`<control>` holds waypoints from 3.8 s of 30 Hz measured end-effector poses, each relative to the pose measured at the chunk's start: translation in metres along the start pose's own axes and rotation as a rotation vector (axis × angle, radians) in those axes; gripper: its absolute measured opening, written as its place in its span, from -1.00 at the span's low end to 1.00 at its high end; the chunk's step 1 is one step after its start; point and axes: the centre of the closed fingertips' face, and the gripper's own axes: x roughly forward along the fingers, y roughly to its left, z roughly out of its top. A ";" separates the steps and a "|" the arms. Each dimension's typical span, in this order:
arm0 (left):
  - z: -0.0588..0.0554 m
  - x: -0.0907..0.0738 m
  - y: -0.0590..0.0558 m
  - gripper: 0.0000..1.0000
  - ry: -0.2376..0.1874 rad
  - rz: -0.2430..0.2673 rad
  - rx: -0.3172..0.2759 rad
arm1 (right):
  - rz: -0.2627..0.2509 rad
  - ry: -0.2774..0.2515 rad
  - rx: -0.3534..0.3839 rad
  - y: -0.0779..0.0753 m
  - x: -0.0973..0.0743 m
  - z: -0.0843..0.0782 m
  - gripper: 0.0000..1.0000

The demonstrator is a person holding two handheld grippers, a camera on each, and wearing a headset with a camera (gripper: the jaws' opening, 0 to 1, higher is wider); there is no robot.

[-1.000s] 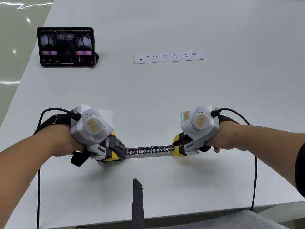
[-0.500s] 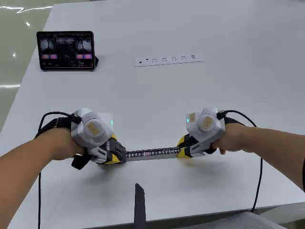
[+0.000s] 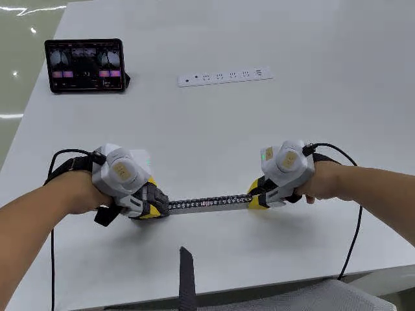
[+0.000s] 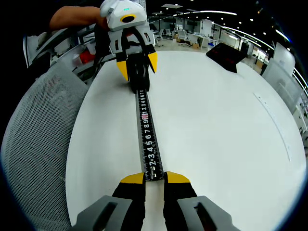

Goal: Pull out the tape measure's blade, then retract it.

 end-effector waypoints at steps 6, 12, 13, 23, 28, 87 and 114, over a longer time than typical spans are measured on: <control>0.000 -0.001 -0.001 -0.37 -0.002 0.000 0.001 | -0.001 0.003 0.004 0.000 -0.004 -0.006 -0.81; 0.000 -0.001 -0.001 -0.37 0.003 0.004 0.001 | -0.002 -0.008 0.015 -0.001 -0.009 -0.014 -0.81; 0.000 -0.001 -0.001 -0.37 0.003 0.004 0.000 | -0.004 -0.007 0.014 -0.001 -0.011 -0.016 -0.81; 0.000 -0.001 -0.002 -0.37 0.009 0.009 0.002 | -0.002 0.001 0.011 -0.003 -0.021 -0.029 -0.81; 0.000 -0.001 -0.001 -0.37 0.005 0.007 0.002 | 0.004 0.003 0.011 -0.005 -0.023 -0.034 -0.81; -0.017 -0.069 0.001 0.84 -0.315 0.269 -0.609 | -0.330 -0.181 0.319 -0.001 -0.114 -0.056 -0.04; -0.045 -0.114 -0.016 0.98 -0.494 0.461 -0.698 | -0.479 -0.310 0.454 0.032 -0.166 -0.084 0.68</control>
